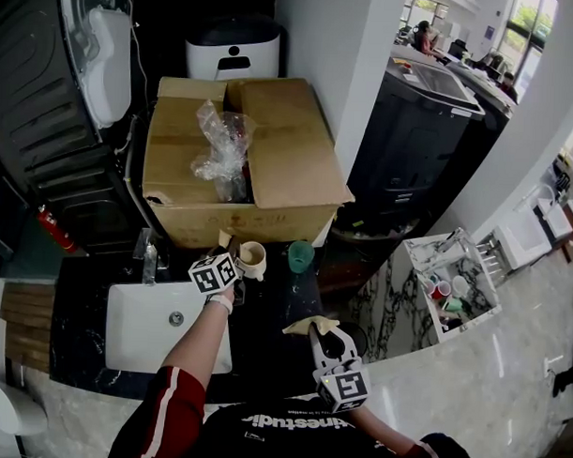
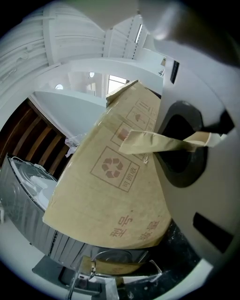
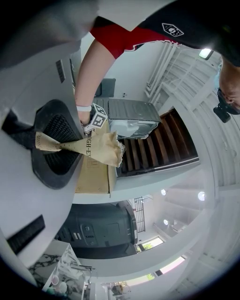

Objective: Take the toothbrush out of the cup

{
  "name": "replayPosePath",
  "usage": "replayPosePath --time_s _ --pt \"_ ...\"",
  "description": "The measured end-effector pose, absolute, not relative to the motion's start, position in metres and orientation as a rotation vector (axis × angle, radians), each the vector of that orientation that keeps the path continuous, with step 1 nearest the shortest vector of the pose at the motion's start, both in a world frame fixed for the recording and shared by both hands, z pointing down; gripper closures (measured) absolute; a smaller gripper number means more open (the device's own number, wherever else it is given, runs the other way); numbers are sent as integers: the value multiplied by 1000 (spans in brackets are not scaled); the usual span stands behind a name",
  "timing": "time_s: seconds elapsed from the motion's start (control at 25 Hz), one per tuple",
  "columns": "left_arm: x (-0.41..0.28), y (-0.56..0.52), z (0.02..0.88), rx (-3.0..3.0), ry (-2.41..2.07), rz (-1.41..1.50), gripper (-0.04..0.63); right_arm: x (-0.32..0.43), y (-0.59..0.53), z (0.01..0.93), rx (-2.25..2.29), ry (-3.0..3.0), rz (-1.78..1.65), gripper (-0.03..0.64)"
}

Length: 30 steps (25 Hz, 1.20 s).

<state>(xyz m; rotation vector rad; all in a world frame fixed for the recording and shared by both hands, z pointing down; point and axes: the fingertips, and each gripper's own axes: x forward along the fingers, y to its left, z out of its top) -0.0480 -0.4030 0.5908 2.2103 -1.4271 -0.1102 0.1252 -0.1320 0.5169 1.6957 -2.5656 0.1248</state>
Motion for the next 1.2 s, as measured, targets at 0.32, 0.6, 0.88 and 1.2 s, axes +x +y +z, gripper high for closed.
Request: replayPosePath --time_s 0.32,0.6,0.88,1.2 --pt "-54 -399 571 2243 -1424 -134 578 124 -134 515 1698 -2583 115 561" --pt "-59 -395 540 2287 -1421 -195 578 117 -134 511 1684 -2601 101 561" --pt "-63 -385 512 2331 -1409 -233 579 112 -134 507 1681 -2612 87 561" --pt "-73 -370 497 2342 -1383 -279 580 104 -131 506 1672 -2621 84 561"
